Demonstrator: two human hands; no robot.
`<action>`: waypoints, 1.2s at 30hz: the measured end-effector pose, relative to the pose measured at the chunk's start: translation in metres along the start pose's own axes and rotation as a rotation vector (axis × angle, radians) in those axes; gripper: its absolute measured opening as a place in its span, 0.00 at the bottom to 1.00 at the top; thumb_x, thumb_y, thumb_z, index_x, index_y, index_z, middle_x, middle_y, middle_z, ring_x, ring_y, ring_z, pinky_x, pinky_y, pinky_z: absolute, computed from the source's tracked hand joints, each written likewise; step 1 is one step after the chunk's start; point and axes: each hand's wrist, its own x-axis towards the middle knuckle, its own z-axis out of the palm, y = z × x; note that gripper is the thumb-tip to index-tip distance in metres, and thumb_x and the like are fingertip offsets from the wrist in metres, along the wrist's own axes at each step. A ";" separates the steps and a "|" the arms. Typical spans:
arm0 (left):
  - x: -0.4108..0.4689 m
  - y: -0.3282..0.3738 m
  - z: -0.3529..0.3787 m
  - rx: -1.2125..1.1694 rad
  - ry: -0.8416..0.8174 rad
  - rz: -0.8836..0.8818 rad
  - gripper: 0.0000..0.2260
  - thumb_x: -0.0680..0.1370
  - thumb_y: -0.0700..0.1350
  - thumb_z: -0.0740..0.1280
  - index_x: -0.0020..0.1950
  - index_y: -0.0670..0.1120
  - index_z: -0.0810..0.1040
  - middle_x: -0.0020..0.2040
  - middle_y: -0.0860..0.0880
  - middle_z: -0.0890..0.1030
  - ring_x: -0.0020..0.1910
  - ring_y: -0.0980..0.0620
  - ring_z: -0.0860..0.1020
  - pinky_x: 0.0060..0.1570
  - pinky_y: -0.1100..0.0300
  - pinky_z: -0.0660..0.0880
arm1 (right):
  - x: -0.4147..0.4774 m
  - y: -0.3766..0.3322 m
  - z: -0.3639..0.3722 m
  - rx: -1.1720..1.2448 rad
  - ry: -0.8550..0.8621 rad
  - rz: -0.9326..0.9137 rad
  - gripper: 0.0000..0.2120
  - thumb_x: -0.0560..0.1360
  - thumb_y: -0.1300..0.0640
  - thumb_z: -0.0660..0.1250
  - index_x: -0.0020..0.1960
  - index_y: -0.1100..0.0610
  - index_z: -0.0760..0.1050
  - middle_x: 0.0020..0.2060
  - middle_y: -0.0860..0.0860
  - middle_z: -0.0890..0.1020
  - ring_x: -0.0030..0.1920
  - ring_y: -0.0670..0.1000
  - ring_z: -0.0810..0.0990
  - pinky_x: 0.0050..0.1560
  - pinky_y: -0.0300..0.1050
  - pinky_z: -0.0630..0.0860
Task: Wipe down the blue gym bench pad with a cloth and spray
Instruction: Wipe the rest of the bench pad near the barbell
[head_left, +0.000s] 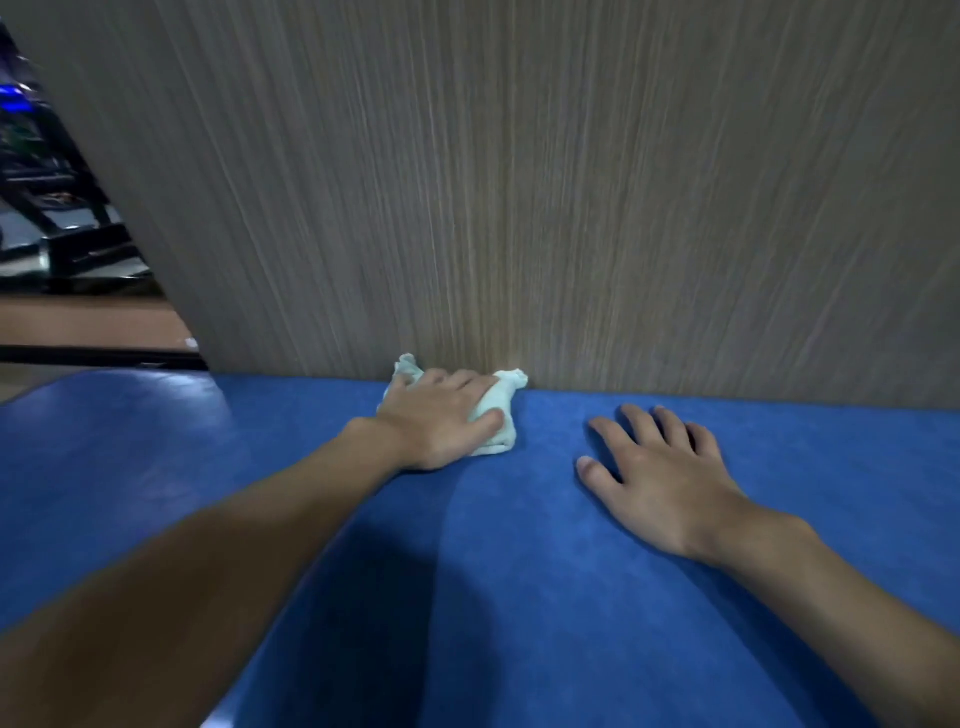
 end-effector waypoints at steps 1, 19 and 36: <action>-0.003 -0.008 0.000 0.011 0.010 -0.028 0.27 0.78 0.64 0.44 0.76 0.61 0.59 0.71 0.57 0.68 0.69 0.51 0.64 0.70 0.42 0.56 | 0.000 -0.001 -0.001 -0.014 -0.006 0.007 0.27 0.78 0.36 0.41 0.74 0.44 0.56 0.76 0.49 0.57 0.77 0.57 0.49 0.75 0.58 0.47; -0.036 -0.142 -0.001 0.019 0.002 -0.165 0.29 0.73 0.67 0.39 0.73 0.68 0.56 0.67 0.59 0.69 0.67 0.51 0.67 0.62 0.45 0.61 | 0.051 -0.132 0.014 0.015 -0.009 -0.207 0.26 0.80 0.36 0.43 0.75 0.43 0.55 0.76 0.47 0.55 0.77 0.54 0.50 0.75 0.63 0.44; -0.046 -0.218 -0.003 -0.027 -0.019 -0.160 0.37 0.68 0.68 0.39 0.75 0.62 0.61 0.66 0.49 0.71 0.64 0.44 0.71 0.69 0.46 0.61 | 0.068 -0.219 0.012 -0.012 -0.012 -0.202 0.30 0.80 0.35 0.44 0.75 0.50 0.61 0.75 0.52 0.60 0.76 0.53 0.55 0.77 0.57 0.46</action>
